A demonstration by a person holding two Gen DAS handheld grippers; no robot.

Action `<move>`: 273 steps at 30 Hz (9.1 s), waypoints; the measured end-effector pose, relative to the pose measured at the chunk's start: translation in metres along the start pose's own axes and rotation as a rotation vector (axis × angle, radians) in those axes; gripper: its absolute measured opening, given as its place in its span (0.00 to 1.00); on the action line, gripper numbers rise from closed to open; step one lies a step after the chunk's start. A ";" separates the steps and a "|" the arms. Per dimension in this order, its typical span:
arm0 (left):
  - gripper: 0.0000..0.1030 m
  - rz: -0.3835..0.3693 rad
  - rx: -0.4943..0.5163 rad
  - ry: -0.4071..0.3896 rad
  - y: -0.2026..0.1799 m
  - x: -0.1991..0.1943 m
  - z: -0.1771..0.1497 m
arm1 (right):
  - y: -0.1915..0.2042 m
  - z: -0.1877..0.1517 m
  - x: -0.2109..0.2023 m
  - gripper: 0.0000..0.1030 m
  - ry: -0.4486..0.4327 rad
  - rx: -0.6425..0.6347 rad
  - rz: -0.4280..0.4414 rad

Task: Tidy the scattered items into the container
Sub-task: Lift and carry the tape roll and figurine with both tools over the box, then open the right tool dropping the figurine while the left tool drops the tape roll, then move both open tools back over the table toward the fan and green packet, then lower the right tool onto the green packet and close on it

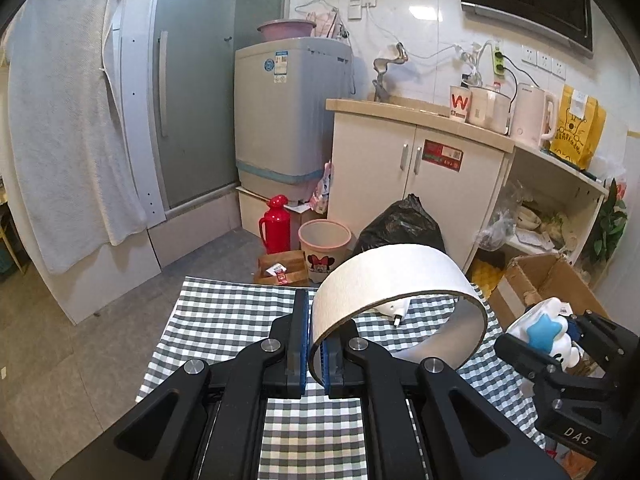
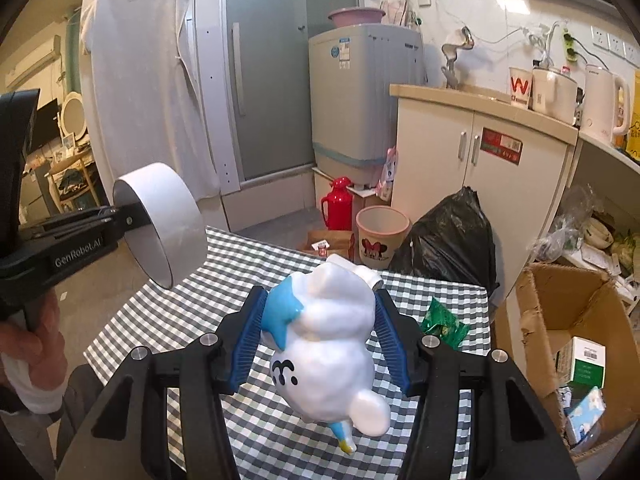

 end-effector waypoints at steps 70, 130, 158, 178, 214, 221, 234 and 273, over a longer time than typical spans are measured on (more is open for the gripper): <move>0.05 -0.372 0.236 0.063 -0.281 0.057 0.020 | -0.243 -0.030 -0.104 0.52 -0.021 0.239 -0.402; 0.72 -0.503 0.464 0.400 -0.436 0.181 -0.048 | -0.348 -0.121 -0.024 0.69 0.357 0.352 -0.422; 0.84 -0.476 0.387 0.252 -0.395 0.114 -0.004 | -0.318 -0.078 -0.083 0.95 0.156 0.346 -0.467; 1.00 -0.315 0.244 0.084 -0.303 0.056 0.029 | -0.251 -0.037 -0.100 1.00 -0.001 0.256 -0.404; 1.00 -0.051 0.051 -0.088 -0.107 -0.037 0.040 | -0.084 0.011 -0.074 1.00 -0.085 0.044 -0.191; 1.00 -0.026 0.027 -0.081 -0.079 -0.035 0.036 | -0.063 0.014 -0.064 1.00 -0.087 0.018 -0.167; 1.00 -0.032 0.023 -0.050 -0.057 -0.020 0.031 | -0.050 0.015 -0.044 1.00 -0.059 0.000 -0.163; 1.00 -0.084 0.061 0.203 -0.063 0.130 -0.001 | -0.112 -0.026 0.086 1.00 0.179 0.080 -0.196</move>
Point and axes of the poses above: each gripper's, at about its wrist camera, not at the fingertips, and x roughly the way its jaws point, y to its left, z to its top, the point moved 4 cm from there along x, roughly the way its jaws point
